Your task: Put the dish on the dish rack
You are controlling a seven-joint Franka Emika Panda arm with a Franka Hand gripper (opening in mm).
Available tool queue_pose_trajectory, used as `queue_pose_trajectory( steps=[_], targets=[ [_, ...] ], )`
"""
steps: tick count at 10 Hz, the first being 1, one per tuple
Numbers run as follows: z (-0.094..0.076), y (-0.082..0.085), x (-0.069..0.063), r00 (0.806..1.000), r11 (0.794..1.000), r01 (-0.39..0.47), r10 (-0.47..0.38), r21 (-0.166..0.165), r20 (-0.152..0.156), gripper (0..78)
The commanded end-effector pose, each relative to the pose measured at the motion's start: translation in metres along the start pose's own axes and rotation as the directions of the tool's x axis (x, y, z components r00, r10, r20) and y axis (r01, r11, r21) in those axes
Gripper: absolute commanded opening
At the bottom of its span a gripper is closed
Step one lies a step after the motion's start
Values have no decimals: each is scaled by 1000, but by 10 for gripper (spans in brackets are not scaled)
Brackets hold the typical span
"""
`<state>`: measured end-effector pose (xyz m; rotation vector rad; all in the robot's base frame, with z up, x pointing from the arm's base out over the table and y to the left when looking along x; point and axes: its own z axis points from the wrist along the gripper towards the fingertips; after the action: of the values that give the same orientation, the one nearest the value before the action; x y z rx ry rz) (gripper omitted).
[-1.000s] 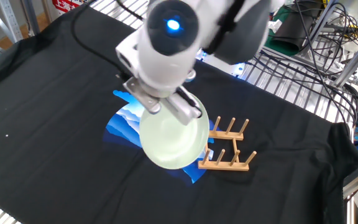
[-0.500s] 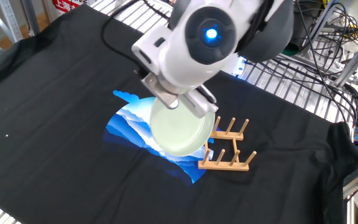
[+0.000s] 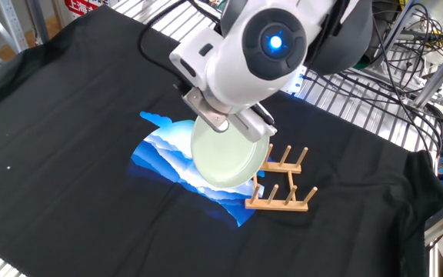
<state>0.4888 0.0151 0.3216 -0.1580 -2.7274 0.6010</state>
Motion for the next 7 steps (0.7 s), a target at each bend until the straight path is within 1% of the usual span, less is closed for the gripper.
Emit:
queue_pose_trajectory(
  steps=[1, 2, 3, 4, 5, 6, 7],
  targets=[
    [0, -1, -6, 1000, 999, 22, -22, -43, 4, 11],
    [0, -1, -6, 1000, 999, 22, -22, -43, 4, 11],
    [5, -3, -26, 998, 993, 59, -56, -105, 31, 11],
    [11, -7, -43, 996, 986, 81, -73, -147, 58, 11],
    [17, -11, -57, 992, 981, 102, -89, -162, 86, 11],
    [20, -13, -65, 991, 977, 113, -96, -180, 98, 11],
    [27, -18, -78, 987, 970, 133, -111, -202, 117, 11]
  ],
)
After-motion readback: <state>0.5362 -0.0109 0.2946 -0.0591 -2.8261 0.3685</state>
